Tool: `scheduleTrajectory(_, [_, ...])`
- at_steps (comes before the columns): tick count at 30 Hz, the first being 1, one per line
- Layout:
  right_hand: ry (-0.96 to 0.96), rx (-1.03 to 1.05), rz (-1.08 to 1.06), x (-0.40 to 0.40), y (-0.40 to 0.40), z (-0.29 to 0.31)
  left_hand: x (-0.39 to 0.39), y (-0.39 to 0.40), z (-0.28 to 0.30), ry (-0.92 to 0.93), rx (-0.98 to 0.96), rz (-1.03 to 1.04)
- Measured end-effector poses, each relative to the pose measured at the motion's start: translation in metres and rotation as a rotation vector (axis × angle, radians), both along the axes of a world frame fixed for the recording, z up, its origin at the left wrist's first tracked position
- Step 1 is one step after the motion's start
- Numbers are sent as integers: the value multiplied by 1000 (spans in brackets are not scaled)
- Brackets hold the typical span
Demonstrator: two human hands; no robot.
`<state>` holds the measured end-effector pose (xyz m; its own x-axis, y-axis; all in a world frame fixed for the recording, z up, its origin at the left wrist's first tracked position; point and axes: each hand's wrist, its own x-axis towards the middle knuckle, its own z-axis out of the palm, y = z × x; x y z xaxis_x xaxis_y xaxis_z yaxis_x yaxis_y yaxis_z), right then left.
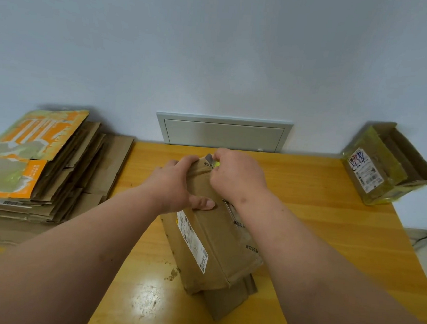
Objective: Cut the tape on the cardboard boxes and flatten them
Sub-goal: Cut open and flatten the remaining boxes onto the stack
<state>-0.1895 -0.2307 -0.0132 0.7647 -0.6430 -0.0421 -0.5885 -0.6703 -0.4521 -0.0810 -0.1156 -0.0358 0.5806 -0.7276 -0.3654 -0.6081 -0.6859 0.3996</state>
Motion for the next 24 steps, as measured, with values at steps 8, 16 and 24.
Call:
scheduleTrajectory(8, [89,-25,47,-6,-1,6,0,4,-5,-19,39,-6])
scheduleTrajectory(16, [34,-105,125,-19,14,-4,-7,19,-18,-56,46,-34])
scheduleTrajectory(24, [28,-87,128,-38,24,-15,-9,18,-19,-92,77,-23])
